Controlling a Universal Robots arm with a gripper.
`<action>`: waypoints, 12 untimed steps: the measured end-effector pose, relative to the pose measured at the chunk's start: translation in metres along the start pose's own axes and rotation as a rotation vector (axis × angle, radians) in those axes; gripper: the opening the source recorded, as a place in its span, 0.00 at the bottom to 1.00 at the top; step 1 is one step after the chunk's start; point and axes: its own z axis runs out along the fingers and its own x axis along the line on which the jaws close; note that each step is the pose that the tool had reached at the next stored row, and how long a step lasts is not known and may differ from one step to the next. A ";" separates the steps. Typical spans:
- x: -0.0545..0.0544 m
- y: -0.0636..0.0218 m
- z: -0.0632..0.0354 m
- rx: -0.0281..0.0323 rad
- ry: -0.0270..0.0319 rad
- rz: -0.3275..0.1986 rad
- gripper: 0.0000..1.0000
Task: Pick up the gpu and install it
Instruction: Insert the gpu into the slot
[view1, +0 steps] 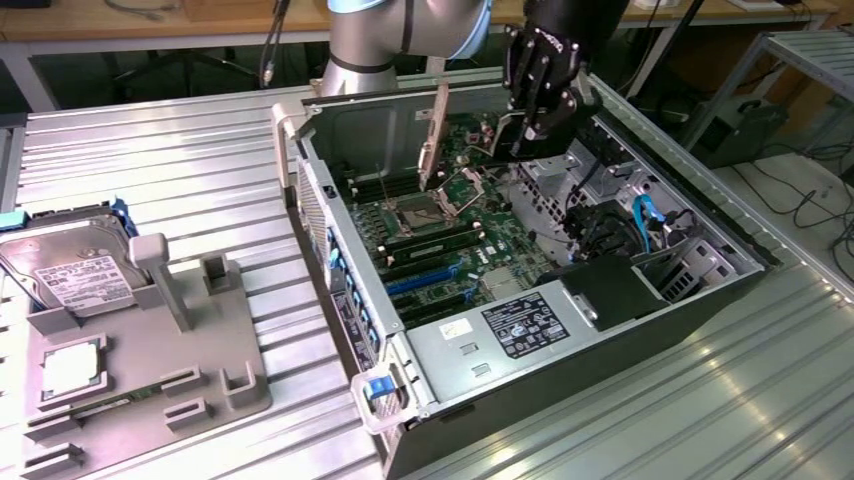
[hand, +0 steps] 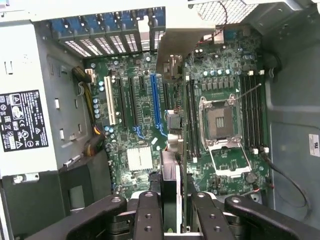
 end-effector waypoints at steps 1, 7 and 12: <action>0.000 0.0000 0.0013 -0.0004 -0.0012 -0.009 0.28; -0.001 0.0061 0.0127 0.0029 -0.0065 -0.103 0.28; 0.000 0.0219 0.0353 0.0043 0.0074 -0.091 0.28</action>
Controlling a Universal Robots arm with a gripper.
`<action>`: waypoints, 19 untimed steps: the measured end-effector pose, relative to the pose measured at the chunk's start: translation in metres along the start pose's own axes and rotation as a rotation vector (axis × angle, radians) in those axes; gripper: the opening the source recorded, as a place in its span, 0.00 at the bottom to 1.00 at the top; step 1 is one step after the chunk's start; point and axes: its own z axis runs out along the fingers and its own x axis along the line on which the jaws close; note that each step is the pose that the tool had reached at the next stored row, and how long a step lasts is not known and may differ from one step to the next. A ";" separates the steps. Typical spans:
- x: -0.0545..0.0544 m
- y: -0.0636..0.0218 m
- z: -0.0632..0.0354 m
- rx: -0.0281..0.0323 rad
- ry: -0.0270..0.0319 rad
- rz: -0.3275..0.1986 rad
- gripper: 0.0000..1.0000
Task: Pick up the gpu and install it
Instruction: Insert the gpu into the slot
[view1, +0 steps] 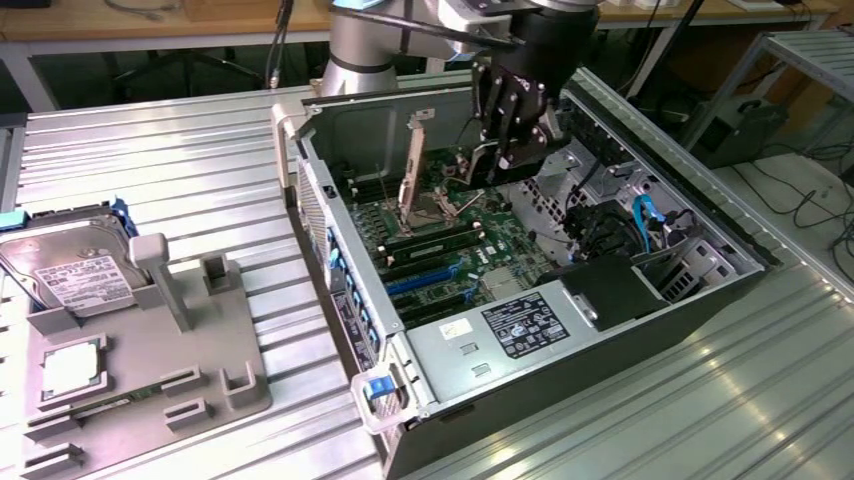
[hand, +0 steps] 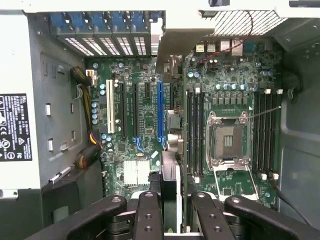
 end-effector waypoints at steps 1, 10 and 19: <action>0.000 0.0018 0.0015 0.0000 0.0000 0.000 0.28; 0.008 0.0105 0.0217 -0.0001 -0.0012 0.000 0.28; 0.009 0.0132 0.0411 -0.0001 -0.0014 0.000 0.28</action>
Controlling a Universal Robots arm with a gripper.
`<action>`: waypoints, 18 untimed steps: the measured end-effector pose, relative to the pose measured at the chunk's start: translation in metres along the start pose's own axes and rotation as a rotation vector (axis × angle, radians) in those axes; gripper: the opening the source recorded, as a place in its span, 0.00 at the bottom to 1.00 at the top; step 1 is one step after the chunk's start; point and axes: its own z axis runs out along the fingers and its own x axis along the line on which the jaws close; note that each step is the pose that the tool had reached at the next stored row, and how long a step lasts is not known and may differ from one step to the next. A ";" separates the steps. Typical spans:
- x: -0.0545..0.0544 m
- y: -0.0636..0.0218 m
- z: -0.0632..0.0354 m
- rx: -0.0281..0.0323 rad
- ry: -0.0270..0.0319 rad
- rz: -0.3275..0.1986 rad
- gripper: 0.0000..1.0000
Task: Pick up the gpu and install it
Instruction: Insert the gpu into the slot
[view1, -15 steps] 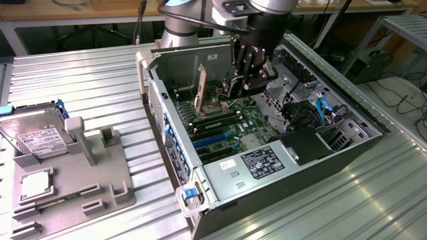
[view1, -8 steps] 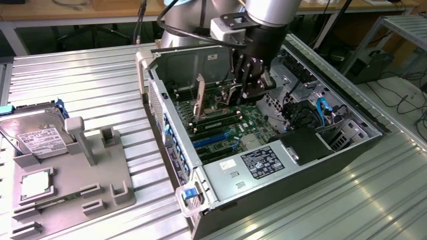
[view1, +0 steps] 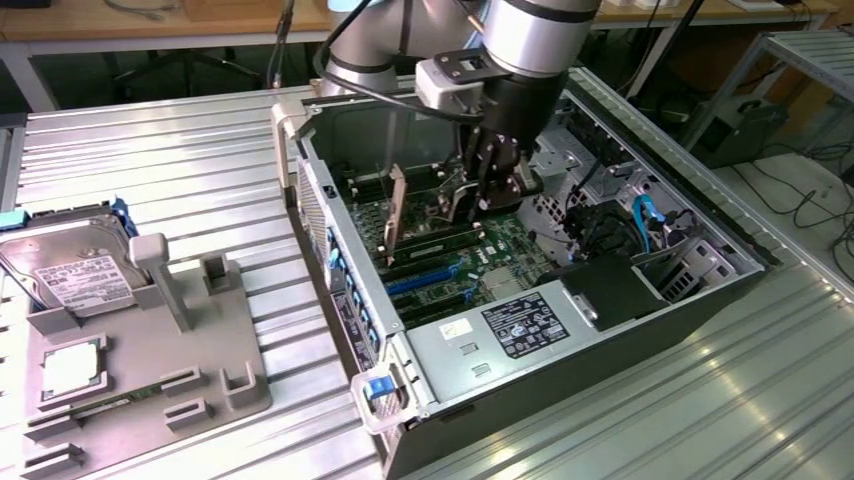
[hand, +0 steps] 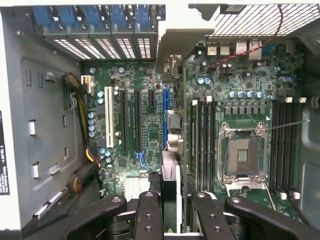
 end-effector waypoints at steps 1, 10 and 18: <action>0.000 0.0000 0.0033 0.0000 0.0000 0.000 0.28; 0.001 0.0037 0.0201 0.0059 -0.0005 -0.021 0.28; 0.003 0.0136 0.0447 0.0174 -0.0006 -0.002 0.28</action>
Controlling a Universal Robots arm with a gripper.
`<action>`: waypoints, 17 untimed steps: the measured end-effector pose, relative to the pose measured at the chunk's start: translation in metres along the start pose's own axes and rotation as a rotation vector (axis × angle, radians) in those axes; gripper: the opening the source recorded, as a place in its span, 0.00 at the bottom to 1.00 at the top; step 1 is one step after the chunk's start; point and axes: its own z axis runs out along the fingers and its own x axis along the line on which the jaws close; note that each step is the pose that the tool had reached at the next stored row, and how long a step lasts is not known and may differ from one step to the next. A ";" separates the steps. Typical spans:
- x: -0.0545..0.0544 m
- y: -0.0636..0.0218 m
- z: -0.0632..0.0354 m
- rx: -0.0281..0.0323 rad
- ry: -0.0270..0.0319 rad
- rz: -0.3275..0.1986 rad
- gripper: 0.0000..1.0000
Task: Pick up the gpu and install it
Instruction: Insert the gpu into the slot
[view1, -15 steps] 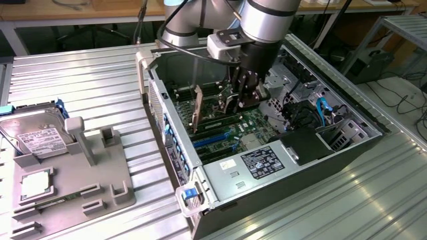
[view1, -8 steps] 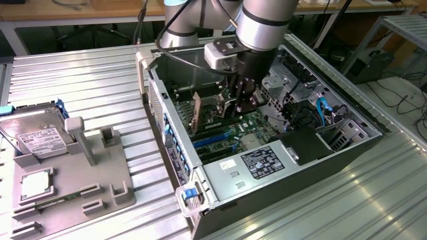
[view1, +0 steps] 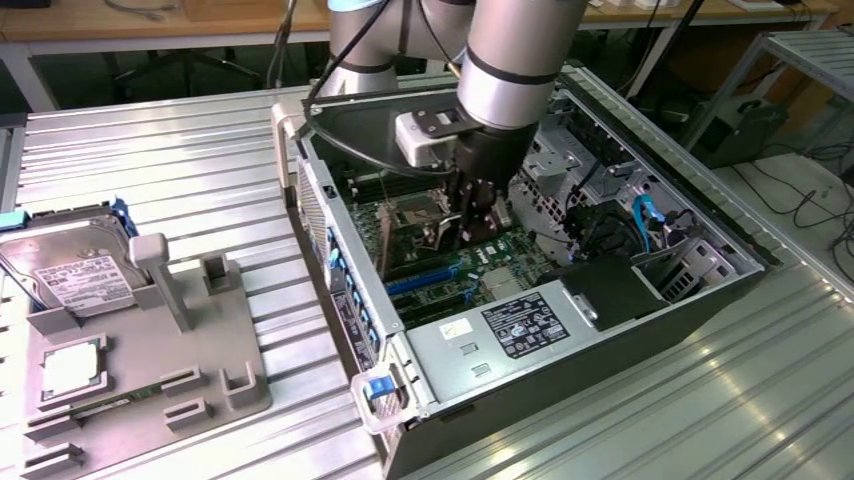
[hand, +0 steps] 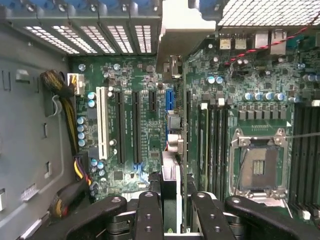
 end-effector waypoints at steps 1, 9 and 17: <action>0.000 0.0019 0.0032 0.0000 -0.0001 0.000 0.28; 0.001 0.0092 0.0246 0.0000 -0.0016 0.000 0.28; 0.003 0.0192 0.0409 0.0000 -0.0066 0.000 0.28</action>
